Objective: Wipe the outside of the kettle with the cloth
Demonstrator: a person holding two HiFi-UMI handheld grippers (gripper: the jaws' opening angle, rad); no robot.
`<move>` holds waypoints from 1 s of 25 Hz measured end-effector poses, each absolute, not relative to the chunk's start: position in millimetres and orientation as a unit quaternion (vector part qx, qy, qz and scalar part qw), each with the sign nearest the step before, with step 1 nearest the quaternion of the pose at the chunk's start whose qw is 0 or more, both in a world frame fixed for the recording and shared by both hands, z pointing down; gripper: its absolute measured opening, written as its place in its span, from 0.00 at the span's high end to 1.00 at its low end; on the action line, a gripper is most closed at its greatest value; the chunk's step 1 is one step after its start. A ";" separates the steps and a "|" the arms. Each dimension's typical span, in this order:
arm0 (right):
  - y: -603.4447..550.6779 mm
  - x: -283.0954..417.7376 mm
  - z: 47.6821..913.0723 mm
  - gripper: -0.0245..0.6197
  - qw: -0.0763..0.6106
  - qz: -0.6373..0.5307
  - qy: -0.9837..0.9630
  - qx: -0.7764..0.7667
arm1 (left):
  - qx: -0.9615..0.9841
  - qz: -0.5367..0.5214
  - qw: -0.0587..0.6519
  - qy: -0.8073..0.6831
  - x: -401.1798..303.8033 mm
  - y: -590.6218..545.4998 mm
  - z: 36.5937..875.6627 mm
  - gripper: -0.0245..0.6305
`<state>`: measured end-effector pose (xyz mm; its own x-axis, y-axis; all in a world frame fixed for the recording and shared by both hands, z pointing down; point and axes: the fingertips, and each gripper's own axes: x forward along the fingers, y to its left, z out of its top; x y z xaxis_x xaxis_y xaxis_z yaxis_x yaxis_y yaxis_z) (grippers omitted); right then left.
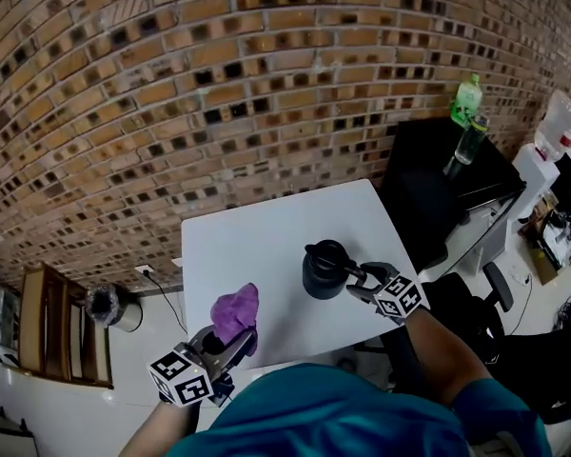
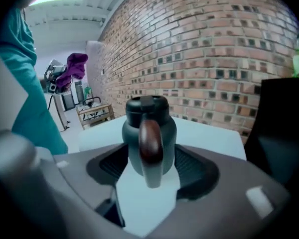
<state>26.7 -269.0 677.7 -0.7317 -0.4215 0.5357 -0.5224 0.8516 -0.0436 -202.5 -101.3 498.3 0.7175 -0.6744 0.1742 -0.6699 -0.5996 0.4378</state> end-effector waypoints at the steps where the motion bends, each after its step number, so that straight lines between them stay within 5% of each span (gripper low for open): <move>1: -268.5 23.4 687.0 0.51 0.267 0.096 -0.930 0.233 | 0.889 -0.008 0.249 -0.384 -197.1 -106.5 498.5 0.83; 2: -266.9 20.7 693.2 0.58 0.268 0.095 -0.935 0.212 | 0.884 -0.012 0.255 -0.391 -191.0 -110.1 498.5 0.83; 3: -265.6 18.6 695.6 0.79 0.266 0.094 -0.940 0.193 | 0.881 -0.015 0.259 -0.395 -184.4 -113.0 498.8 0.83; 7: -268.8 13.3 685.0 0.79 0.242 0.117 -0.952 0.145 | 0.878 0.000 0.259 -0.404 -166.2 -126.6 502.6 0.83; 12: -291.4 -0.5 616.9 0.81 0.073 0.237 -0.959 0.137 | 0.882 0.000 0.237 -0.408 -170.5 -144.1 489.0 0.83; 16: -284.7 -10.7 570.5 0.81 0.027 0.237 -0.963 0.121 | 0.890 -0.009 0.221 -0.399 -175.7 -153.5 477.2 0.83; 21: -313.1 16.4 449.3 0.82 -0.213 0.275 -0.926 0.145 | 0.913 0.011 0.170 -0.370 -169.3 -174.1 446.4 0.83; 25: -313.6 20.8 343.9 0.82 -0.305 0.221 -0.920 0.109 | 0.934 0.079 0.043 -0.346 -151.5 -209.5 381.7 0.83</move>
<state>20.8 -313.6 343.9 -0.7908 -0.3347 -0.5125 -0.0660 0.8790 -0.4723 -151.5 -209.5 381.7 0.7479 -0.6396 0.1777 -0.6531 -0.7568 0.0245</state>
